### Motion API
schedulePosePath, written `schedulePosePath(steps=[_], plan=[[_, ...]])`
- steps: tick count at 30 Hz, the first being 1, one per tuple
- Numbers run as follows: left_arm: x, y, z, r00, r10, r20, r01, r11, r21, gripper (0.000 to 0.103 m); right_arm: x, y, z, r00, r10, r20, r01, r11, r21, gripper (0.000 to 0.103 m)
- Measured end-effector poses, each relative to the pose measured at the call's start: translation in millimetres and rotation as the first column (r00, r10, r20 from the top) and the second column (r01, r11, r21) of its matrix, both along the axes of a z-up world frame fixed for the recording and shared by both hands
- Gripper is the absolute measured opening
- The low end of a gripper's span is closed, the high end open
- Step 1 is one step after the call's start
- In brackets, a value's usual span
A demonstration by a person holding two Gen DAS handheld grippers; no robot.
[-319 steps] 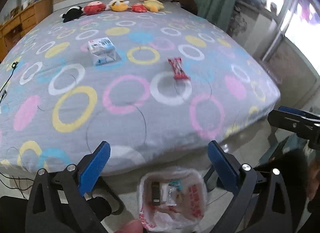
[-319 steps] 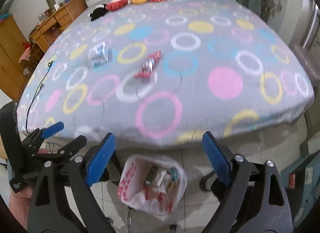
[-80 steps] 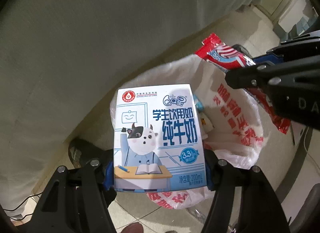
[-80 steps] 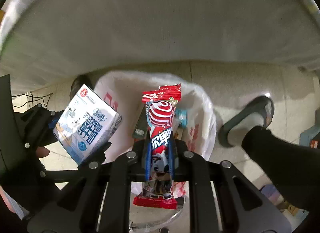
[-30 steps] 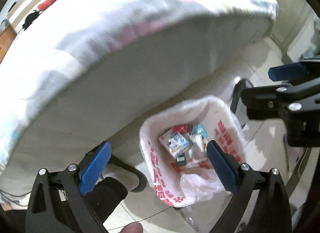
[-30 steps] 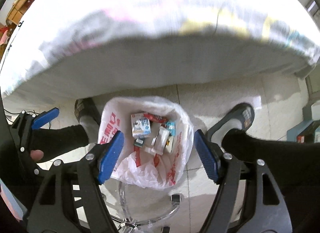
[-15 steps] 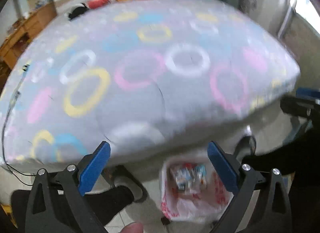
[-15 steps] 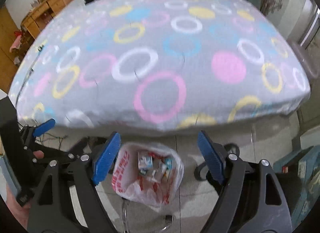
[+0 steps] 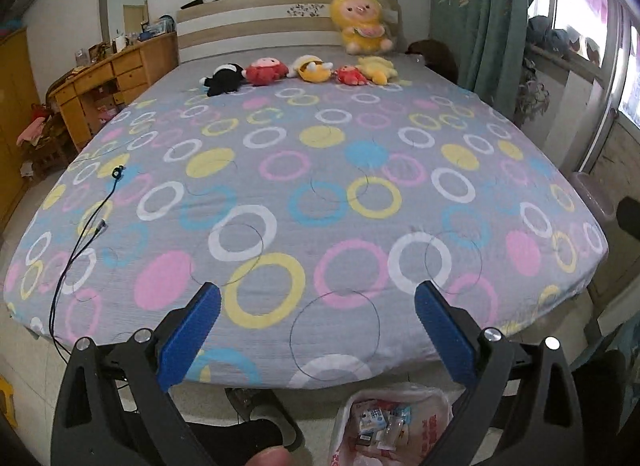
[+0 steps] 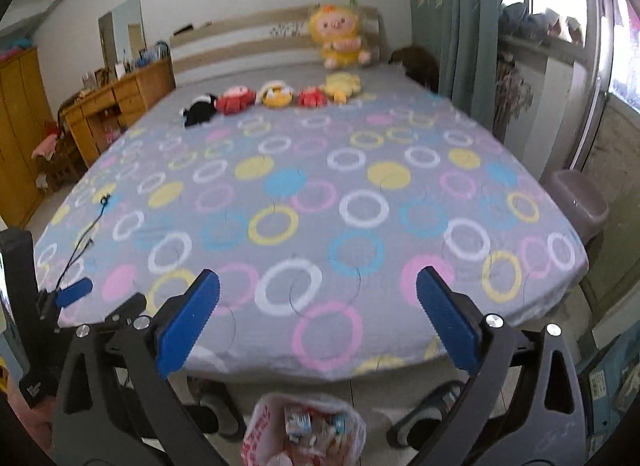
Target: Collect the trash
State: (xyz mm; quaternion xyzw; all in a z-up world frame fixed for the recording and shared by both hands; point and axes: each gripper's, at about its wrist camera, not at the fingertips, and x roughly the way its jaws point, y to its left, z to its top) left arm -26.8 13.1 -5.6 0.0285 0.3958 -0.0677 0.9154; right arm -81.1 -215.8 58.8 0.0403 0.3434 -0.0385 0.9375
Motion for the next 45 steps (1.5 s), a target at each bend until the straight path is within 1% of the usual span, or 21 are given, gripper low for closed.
schedulePosePath(steps=[2,4,12,45], plan=[[-2.5,1.4,3.9,1.0,0.002,0.014,-0.002,1.0,0.007,0.095,-2.0,1.3,3.0,0.999,-0.009,0.032,0.01,1.0,-0.027,0.096],[-6.0,2.0,4.8,1.0,0.0,0.014,0.0,1.0,-0.001,0.095,-2.0,6.2,4.0,0.999,-0.002,0.042,0.004,0.999,-0.034,0.096],[-7.3,4.4,6.8,1.0,0.003,0.006,-0.002,1.0,-0.025,0.095,-1.9,12.7,2.5,0.999,0.007,0.036,-0.006,0.999,-0.032,0.096],[-10.3,5.5,9.3,1.0,-0.011,0.008,0.011,1.0,-0.02,0.095,-0.3,13.5,-4.6,1.0,0.018,0.021,-0.018,0.999,-0.032,0.096]])
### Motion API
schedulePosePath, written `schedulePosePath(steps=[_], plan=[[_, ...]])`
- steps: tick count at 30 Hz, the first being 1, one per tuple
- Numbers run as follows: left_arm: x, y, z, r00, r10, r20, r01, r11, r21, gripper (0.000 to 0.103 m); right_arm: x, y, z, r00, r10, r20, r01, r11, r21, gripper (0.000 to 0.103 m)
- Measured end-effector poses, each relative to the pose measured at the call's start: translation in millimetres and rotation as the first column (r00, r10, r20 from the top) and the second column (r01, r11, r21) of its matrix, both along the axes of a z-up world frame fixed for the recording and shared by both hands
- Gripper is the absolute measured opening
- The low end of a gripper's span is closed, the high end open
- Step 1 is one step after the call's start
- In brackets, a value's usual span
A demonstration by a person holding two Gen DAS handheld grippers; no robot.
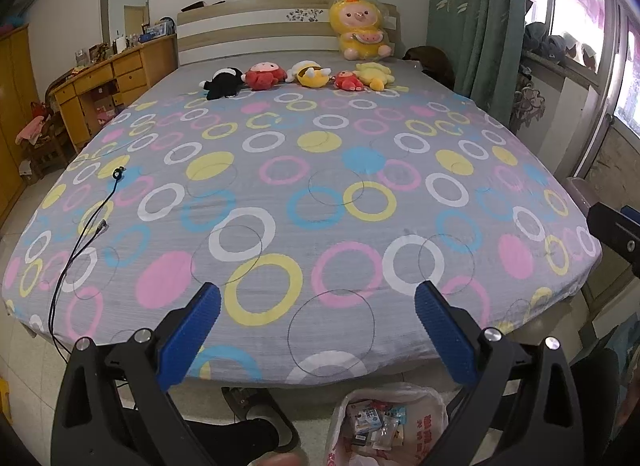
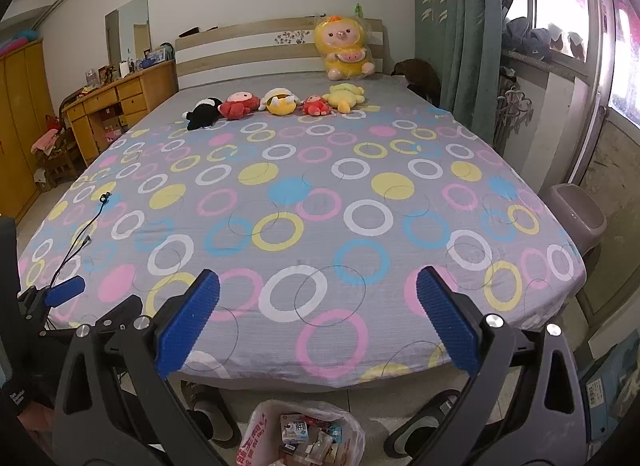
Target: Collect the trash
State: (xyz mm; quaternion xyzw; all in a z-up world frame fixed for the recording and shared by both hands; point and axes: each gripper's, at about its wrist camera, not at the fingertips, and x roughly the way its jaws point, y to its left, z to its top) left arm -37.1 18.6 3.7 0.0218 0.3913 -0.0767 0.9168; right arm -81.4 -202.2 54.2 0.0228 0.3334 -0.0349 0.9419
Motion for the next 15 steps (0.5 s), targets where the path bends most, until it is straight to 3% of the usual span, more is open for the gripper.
schedulePosePath(steps=[15], plan=[[0.7,-0.3,-1.3,1.0,0.001,0.003,-0.001,1.0,0.003,0.095,-0.2,-1.1,-0.3,1.0,0.004,-0.001,-0.004,1.0,0.001,0.096]])
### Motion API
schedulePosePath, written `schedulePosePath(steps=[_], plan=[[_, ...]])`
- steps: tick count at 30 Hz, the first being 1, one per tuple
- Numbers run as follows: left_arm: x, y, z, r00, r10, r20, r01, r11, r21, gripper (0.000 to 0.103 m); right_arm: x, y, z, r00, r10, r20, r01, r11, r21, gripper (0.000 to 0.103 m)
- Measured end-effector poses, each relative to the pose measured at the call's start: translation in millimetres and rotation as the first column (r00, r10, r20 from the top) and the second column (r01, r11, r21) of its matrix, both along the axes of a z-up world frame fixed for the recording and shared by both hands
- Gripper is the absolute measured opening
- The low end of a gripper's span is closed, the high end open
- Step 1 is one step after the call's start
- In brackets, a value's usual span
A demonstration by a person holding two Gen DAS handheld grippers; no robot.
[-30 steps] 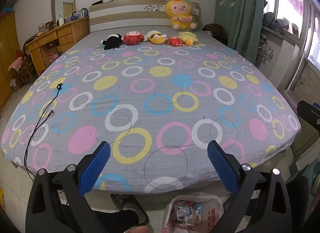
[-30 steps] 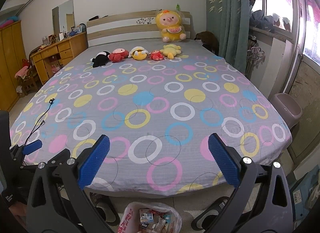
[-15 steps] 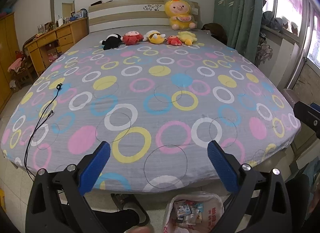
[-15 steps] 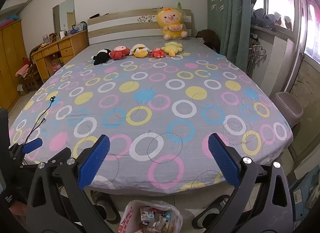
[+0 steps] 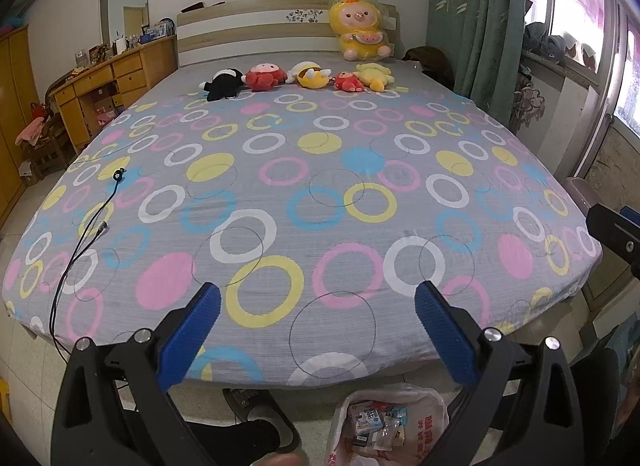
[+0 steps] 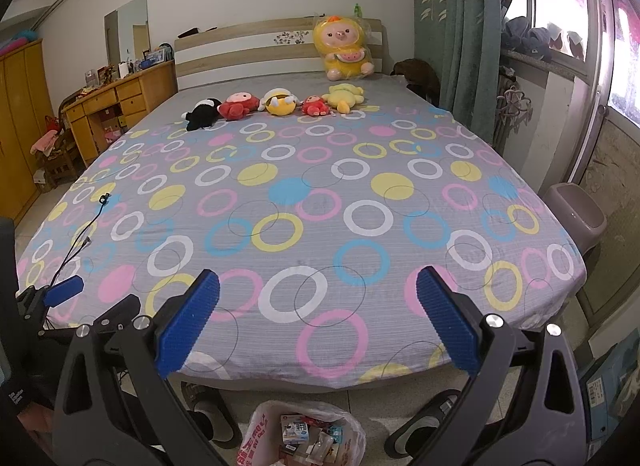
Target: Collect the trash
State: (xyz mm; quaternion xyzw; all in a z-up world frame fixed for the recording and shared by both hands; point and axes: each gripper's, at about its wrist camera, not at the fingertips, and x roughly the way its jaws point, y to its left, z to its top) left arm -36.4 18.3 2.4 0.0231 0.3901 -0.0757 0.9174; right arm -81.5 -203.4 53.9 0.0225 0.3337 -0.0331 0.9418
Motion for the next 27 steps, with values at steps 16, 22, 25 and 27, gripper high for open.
schedulePosePath(steps=[16,22,25,27], plan=[[-0.1,-0.1,-0.1,1.0,-0.001,0.001,0.001,1.0,-0.002,0.095,0.9,-1.4,-2.8,1.0,-0.003,-0.005,0.003,1.0,0.002,0.096],[-0.1,-0.2,0.0,1.0,-0.001,0.002,0.001,1.0,-0.001,0.095,1.3,-1.2,-2.9,1.0,-0.004,-0.006,0.004,1.0,0.002,0.096],[0.2,-0.2,0.0,1.0,-0.002,0.002,0.002,1.0,-0.003,0.095,1.3,-1.6,-2.8,1.0,-0.002,-0.006,0.002,1.0,0.004,0.096],[0.4,-0.2,-0.1,1.0,-0.004,0.003,0.004,1.0,-0.002,0.095,1.3,-1.7,-2.8,1.0,-0.002,-0.005,0.002,1.0,0.003,0.096]])
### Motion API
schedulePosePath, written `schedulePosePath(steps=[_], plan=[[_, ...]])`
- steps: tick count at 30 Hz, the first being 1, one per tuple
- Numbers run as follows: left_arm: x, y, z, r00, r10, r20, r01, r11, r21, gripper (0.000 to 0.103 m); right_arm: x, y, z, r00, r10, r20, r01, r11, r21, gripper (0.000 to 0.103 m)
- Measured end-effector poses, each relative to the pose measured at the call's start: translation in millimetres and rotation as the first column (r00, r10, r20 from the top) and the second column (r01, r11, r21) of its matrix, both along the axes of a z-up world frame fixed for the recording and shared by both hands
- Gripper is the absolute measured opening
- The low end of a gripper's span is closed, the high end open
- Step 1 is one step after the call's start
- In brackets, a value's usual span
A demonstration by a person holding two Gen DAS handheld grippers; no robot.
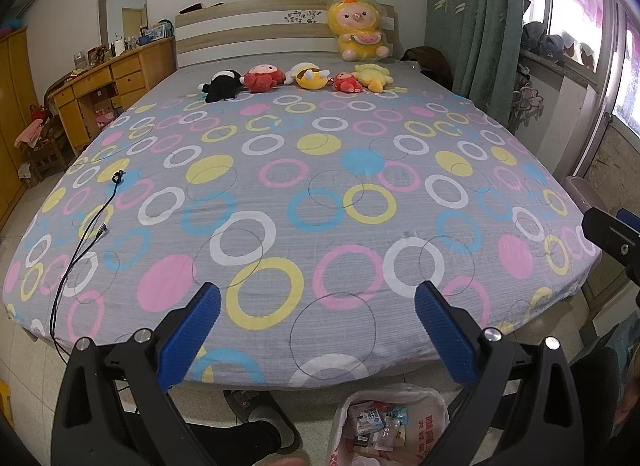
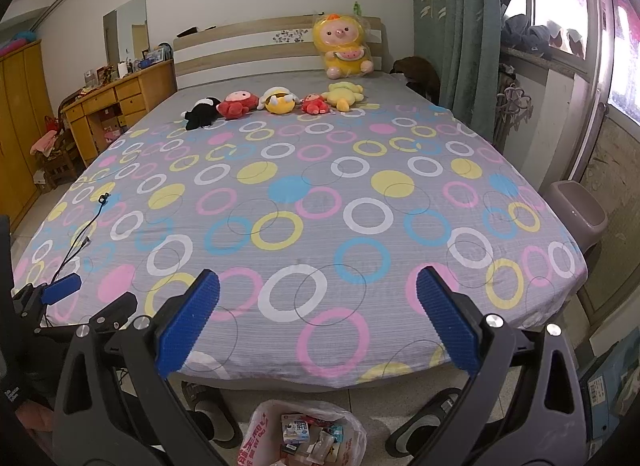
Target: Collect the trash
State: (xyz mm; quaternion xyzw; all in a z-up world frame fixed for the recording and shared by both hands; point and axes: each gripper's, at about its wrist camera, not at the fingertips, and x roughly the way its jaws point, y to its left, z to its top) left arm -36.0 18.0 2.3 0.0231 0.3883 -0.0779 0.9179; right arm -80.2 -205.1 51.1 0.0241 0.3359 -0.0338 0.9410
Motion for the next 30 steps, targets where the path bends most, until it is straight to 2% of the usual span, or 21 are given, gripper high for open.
schedulePosePath(steps=[10,21,25,30], plan=[[1.5,2.7,2.6,1.0,-0.002,-0.001,0.002,1.0,-0.003,0.095,0.2,0.5,-0.3,1.0,-0.001,-0.001,0.001,1.0,0.001,0.096],[1.3,1.8,4.9,1.0,-0.007,0.015,0.006,1.0,0.027,0.095,0.7,0.8,-0.9,1.0,0.001,-0.003,-0.001,1.0,-0.001,0.096],[3.1,6.0,4.0,1.0,-0.012,-0.001,0.012,1.0,-0.014,0.095,0.9,0.5,-0.8,1.0,0.001,-0.003,-0.001,1.0,0.0,0.096],[4.1,8.9,2.4,1.0,0.008,-0.001,-0.008,1.0,-0.003,0.095,1.4,0.5,-2.3,1.0,-0.001,-0.005,0.001,1.0,0.001,0.096]])
